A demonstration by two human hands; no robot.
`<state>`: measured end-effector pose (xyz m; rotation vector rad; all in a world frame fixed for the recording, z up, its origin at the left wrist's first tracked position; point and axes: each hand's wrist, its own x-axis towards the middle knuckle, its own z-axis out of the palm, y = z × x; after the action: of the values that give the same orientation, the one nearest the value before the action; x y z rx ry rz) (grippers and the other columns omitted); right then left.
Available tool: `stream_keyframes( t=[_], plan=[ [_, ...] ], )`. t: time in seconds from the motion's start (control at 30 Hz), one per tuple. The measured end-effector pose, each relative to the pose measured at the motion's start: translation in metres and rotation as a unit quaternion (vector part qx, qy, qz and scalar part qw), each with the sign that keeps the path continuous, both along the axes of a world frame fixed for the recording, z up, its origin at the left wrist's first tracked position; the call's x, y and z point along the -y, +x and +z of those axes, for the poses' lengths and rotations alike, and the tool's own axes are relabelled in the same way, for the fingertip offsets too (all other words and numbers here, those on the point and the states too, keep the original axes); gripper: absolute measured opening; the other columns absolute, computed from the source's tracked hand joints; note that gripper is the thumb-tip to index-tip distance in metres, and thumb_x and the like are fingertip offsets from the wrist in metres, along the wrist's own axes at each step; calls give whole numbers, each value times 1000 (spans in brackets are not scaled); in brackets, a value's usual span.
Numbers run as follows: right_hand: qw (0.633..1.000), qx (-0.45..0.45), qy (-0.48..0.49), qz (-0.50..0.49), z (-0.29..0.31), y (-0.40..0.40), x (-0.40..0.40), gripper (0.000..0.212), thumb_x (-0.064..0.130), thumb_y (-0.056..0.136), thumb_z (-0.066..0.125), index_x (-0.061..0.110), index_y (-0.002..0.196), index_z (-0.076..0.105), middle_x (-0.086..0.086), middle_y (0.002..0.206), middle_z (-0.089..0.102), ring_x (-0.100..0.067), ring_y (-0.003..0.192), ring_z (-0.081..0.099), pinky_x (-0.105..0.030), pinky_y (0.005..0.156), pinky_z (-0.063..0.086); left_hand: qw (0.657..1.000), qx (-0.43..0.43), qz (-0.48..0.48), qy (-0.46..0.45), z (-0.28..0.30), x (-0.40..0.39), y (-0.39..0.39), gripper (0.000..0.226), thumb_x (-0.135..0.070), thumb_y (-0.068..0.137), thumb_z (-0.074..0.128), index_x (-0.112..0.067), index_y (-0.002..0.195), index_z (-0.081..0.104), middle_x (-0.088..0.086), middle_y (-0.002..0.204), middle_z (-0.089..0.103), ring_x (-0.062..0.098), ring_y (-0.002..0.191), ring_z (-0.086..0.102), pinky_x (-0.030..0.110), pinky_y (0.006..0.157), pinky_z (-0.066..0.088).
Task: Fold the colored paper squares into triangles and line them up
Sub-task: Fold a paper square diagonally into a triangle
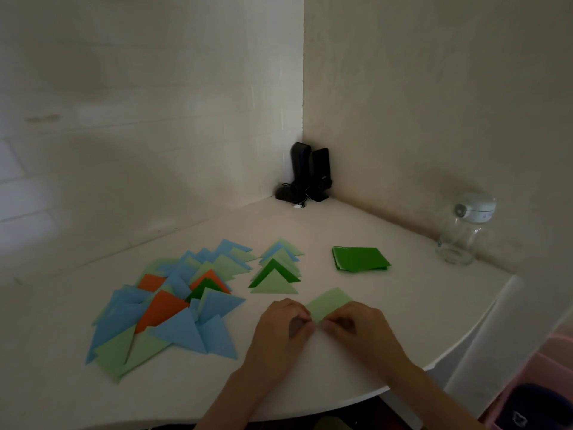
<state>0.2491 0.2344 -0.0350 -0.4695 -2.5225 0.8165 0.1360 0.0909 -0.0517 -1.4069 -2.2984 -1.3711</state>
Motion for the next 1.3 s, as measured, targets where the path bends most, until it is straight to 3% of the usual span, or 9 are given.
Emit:
stream_keyframes(
  t=[0.13, 0.2, 0.37, 0.47, 0.53, 0.7, 1.1, 1.23, 1.3],
  plan=[
    [999, -9, -11, -32, 0, -2, 5, 50, 64, 66, 43, 25, 76, 72, 21, 61, 50, 6, 63, 52, -5, 61, 33, 1000, 10, 24, -7, 3, -7, 5, 26, -51, 78, 55, -26, 74, 57, -14, 80, 56, 1, 78, 49, 11, 72, 36],
    [999, -7, -12, -46, -2, -3, 6, 37, 58, 70, 54, 26, 75, 72, 21, 60, 50, 7, 70, 54, -5, 60, 33, 999, 16, 31, -15, 3, -9, 5, 21, -52, 77, 54, -32, 73, 53, -17, 79, 53, 0, 78, 48, 11, 72, 36],
    [997, -10, -18, -79, -3, -5, 11, 9, 37, 76, 73, 29, 81, 73, 20, 64, 54, 7, 59, 48, -5, 62, 33, 997, 46, 50, -27, 4, -14, 3, 15, -47, 74, 63, -39, 72, 51, -19, 78, 54, -2, 79, 50, 11, 75, 38],
    [996, -16, -21, -85, -4, -5, 12, 16, 40, 73, 75, 36, 89, 73, 16, 69, 60, 2, 64, 53, -17, 67, 43, 997, 52, 53, -31, 3, -15, 2, 15, -36, 74, 72, -32, 74, 57, -17, 79, 56, 1, 80, 52, 16, 76, 41],
    [996, -14, -27, -87, -4, -5, 12, 18, 41, 72, 75, 37, 89, 72, 16, 69, 59, 1, 72, 56, -16, 67, 43, 996, 58, 55, -33, 4, -15, 3, 19, -29, 74, 75, -32, 73, 56, -16, 79, 56, 1, 80, 52, 16, 76, 41],
    [995, 24, -42, -86, 2, -7, 13, 23, 33, 74, 74, 39, 90, 58, 14, 67, 58, 2, 62, 52, -17, 65, 41, 993, 89, 61, -39, 12, -15, 4, 21, -14, 73, 75, -28, 73, 59, -15, 79, 59, 0, 80, 54, 7, 73, 37],
    [994, 63, -82, -26, 12, -2, 0, 21, 14, 75, 72, 32, 80, 62, 11, 65, 57, 5, 62, 53, -6, 60, 37, 985, 155, 45, -55, 19, -8, -2, 20, -4, 78, 67, -24, 78, 68, -18, 80, 63, -10, 76, 56, 2, 67, 37],
    [995, 49, -75, -47, 11, 0, 1, 4, 22, 79, 71, 23, 83, 72, 12, 67, 60, 11, 67, 54, -3, 61, 36, 986, 161, 24, -49, 20, -2, -5, 30, 0, 77, 64, -30, 81, 66, -20, 86, 64, -10, 84, 56, 5, 71, 39],
    [994, 51, -75, -66, 11, -4, 3, 9, 33, 78, 72, 25, 80, 69, 16, 64, 56, 9, 63, 54, -5, 60, 37, 988, 148, -4, -53, 19, 3, -2, 37, -2, 72, 58, -35, 89, 63, -19, 96, 62, -6, 94, 53, 11, 79, 41]
  ],
)
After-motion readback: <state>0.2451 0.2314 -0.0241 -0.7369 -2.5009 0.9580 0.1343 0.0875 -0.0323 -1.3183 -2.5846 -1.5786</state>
